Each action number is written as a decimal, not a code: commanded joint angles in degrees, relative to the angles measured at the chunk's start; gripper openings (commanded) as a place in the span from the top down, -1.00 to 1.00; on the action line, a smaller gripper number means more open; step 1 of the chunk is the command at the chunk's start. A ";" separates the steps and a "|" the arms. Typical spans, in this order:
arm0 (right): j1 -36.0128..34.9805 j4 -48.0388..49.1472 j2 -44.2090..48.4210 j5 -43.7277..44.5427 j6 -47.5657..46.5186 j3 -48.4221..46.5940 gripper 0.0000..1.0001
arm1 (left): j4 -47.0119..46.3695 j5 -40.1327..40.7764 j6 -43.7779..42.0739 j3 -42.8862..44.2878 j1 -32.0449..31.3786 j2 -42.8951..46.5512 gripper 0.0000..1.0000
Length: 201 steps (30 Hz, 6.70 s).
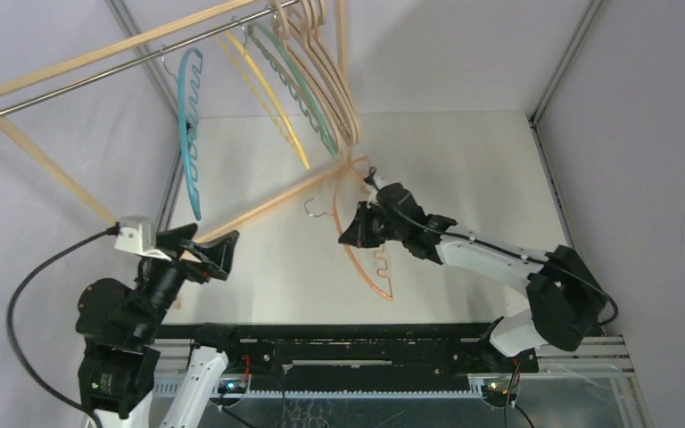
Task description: Organize the hangers
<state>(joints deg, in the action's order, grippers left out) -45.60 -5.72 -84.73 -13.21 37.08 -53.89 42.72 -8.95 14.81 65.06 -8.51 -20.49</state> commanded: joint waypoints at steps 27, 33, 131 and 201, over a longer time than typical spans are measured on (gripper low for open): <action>-2.86 6.23 -21.63 2.20 19.36 -38.87 1.00 | -9.54 -17.86 10.28 -26.30 -0.10 6.65 -0.99; -5.74 5.11 -24.21 0.10 20.23 -43.65 1.00 | -9.94 -17.15 10.05 -25.96 -0.16 6.43 -0.99; 17.24 -14.02 30.83 6.51 -0.33 12.97 -1.00 | -11.10 40.87 -0.14 16.70 -0.26 -29.85 0.99; 19.00 -10.15 29.71 3.39 1.23 17.09 -1.00 | -14.09 59.59 3.82 -9.49 -11.87 -18.20 0.99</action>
<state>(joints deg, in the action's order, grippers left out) -27.24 -16.56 -56.23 -9.58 38.02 -36.75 33.50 53.76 16.91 56.40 -22.35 -37.98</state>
